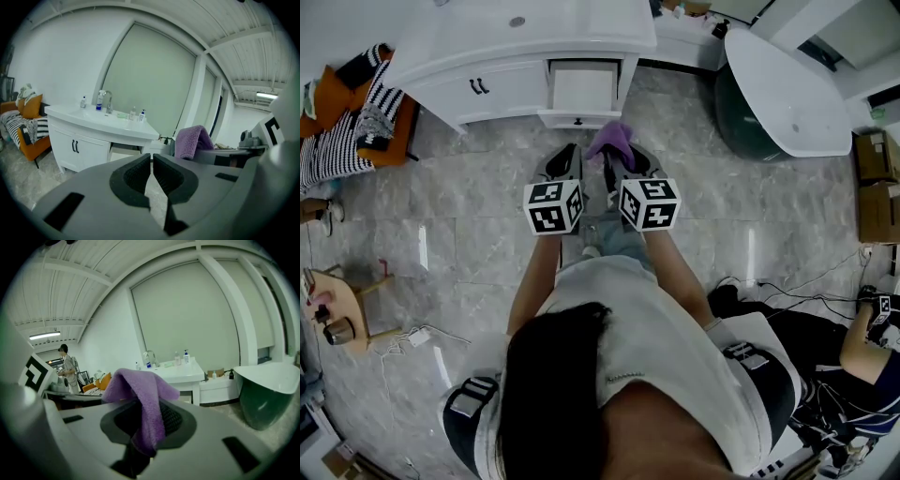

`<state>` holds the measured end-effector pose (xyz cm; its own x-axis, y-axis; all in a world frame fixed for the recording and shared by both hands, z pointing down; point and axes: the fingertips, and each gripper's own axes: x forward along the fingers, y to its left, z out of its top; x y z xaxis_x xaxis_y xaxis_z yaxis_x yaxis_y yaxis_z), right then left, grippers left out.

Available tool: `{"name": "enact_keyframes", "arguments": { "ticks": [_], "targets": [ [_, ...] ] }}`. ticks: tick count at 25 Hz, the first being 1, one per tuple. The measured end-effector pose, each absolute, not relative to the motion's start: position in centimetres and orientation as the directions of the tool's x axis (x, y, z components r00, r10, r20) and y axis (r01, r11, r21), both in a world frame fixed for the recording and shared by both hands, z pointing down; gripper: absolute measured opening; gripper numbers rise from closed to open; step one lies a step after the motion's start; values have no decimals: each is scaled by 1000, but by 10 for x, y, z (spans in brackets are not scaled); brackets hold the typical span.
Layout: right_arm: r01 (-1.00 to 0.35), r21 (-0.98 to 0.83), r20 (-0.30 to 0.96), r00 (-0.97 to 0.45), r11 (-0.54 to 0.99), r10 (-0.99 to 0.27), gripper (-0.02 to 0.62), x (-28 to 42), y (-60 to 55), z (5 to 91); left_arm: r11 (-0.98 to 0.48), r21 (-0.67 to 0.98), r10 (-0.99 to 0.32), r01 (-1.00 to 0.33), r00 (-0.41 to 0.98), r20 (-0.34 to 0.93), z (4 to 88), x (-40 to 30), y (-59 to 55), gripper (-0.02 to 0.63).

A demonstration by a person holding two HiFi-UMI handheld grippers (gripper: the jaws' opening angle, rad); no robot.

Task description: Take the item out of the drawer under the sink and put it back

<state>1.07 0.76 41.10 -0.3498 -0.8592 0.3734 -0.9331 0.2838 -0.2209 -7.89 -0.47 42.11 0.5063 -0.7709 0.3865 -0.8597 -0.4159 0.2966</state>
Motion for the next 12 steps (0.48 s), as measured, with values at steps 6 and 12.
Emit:
{"name": "enact_keyframes", "arguments": {
  "ticks": [6,12],
  "targets": [
    [-928,-226,379,-363,295,-851,81,14,-23,413,-397,301,-779,-867,492,389,424,-74,-35,20],
    [-925,-233,395,-371,299,-841,81,31,-59,417,-383,309,-776,-870,485,404,428,-58,-69,20]
  ]
}}
